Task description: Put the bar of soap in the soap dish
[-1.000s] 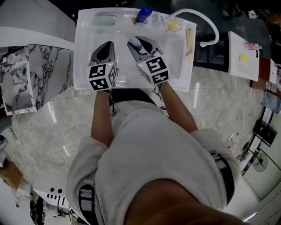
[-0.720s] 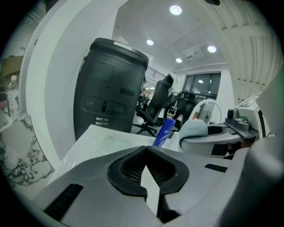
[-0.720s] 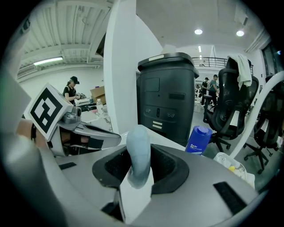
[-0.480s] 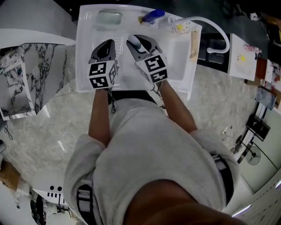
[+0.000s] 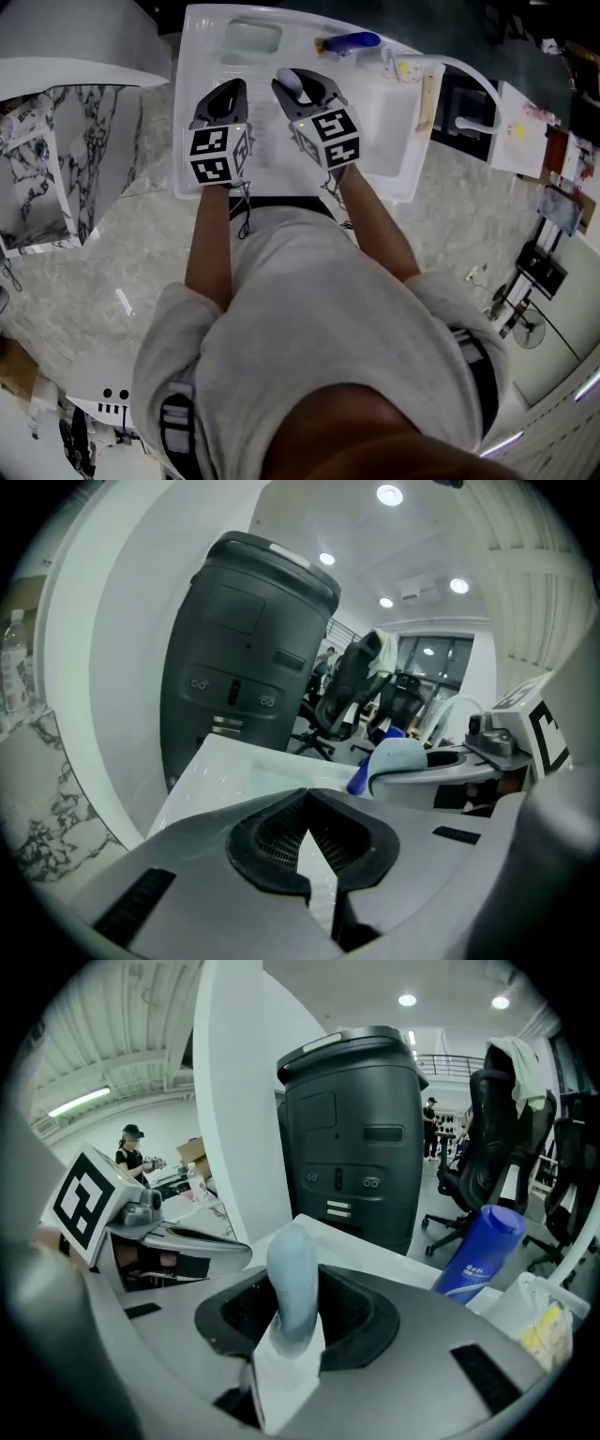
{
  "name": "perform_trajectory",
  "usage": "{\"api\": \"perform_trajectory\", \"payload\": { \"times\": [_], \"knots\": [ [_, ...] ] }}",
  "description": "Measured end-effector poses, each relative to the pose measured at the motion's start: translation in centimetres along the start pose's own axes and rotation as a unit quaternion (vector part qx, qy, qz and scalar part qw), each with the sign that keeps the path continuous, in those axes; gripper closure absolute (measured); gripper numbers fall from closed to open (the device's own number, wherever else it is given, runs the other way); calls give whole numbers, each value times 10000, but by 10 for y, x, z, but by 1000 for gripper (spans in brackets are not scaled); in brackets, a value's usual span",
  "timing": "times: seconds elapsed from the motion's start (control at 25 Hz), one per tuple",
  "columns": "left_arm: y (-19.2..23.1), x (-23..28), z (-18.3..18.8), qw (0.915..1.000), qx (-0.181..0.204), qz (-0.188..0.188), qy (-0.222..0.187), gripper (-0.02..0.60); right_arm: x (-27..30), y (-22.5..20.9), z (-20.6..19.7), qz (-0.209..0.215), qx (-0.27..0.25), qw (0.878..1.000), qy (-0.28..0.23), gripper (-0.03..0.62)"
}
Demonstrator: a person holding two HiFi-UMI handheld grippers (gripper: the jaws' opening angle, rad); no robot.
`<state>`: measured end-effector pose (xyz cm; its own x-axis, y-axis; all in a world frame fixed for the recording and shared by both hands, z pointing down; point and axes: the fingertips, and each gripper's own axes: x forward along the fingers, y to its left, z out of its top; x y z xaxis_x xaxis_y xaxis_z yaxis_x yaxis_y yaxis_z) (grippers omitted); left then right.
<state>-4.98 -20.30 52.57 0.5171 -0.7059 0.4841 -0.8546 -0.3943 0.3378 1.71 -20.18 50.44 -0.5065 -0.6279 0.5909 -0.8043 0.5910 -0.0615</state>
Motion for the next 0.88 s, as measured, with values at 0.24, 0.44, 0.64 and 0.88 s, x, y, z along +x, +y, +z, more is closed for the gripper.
{"api": "perform_trajectory", "payload": {
  "times": [0.24, 0.44, 0.64, 0.88],
  "knots": [
    [16, 8, -1, 9999, -82, 3, 83, 563, 22, -2, -2, -41, -31, 9997, 257, 477],
    [24, 12, -4, 9998, -112, -2, 162, 563, 40, -4, 1, -23, -334, 9985, 428, 477],
    [34, 14, -8, 9996, -163, 40, 213, 563, 57, -5, 0, -36, -670, 9956, 657, 477],
    [47, 13, -11, 9993, -267, 139, 206, 563, 74, -6, 1, -92, -1389, 9855, 968, 477]
  ]
}}
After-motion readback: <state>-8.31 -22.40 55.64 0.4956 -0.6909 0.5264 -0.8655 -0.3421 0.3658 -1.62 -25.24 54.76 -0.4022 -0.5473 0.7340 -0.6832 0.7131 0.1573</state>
